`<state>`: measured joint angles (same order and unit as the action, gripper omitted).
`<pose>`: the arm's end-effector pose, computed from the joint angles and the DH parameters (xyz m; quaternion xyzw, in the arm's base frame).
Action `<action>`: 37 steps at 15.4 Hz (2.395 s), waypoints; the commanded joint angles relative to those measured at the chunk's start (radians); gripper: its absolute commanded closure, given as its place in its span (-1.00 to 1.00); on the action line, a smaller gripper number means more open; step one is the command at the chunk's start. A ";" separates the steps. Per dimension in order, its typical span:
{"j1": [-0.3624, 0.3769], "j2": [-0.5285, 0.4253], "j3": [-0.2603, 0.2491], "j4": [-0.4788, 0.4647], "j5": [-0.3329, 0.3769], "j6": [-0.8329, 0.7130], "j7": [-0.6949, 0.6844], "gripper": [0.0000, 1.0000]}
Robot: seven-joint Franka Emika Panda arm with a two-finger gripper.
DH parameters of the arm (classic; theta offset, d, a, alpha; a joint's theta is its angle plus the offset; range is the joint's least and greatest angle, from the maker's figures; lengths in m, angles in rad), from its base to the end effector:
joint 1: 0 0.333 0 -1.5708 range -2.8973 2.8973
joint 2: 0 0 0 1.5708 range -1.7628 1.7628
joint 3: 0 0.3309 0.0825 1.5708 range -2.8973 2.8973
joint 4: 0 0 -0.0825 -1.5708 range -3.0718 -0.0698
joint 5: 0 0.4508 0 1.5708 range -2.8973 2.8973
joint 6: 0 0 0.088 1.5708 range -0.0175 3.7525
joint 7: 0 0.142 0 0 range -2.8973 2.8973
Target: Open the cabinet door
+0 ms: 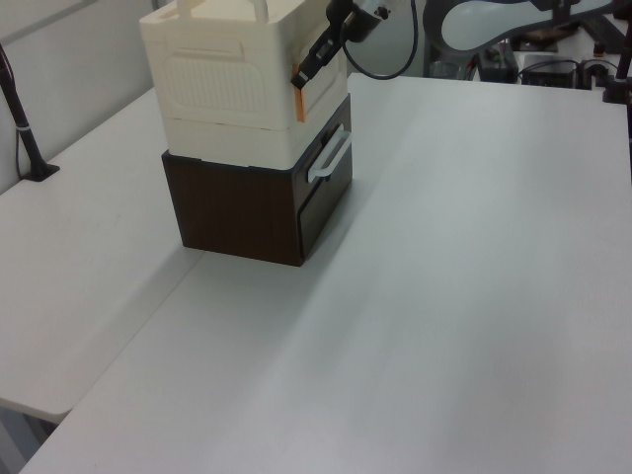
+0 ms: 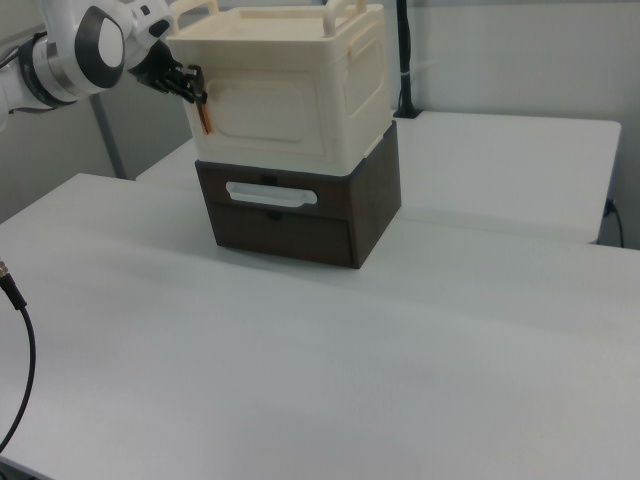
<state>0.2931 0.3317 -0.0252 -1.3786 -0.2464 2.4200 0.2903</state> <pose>0.7753 0.2091 0.5886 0.9307 0.0499 0.3621 0.0125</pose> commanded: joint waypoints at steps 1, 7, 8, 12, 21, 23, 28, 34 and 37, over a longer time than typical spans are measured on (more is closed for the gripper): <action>-0.002 0.012 -0.012 0.012 -0.027 0.011 0.029 0.78; -0.023 -0.034 -0.024 -0.013 -0.024 -0.051 0.021 0.78; -0.028 -0.040 -0.024 -0.014 -0.024 -0.083 0.021 0.78; -0.043 -0.080 -0.022 -0.019 -0.010 -0.272 0.007 0.76; -0.078 -0.181 -0.024 -0.030 0.062 -0.677 -0.071 -0.76; -0.089 -0.203 -0.025 -0.019 0.062 -0.734 -0.106 -0.89; -0.160 -0.315 -0.025 -0.016 0.065 -0.851 -0.273 -1.00; -0.172 -0.321 -0.021 0.026 0.160 -0.805 -0.338 -1.00; -0.144 -0.309 -0.010 0.024 0.208 -0.751 -0.336 -1.00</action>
<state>0.1183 0.0046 -0.0396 -1.3619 -0.0864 1.6225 -0.0297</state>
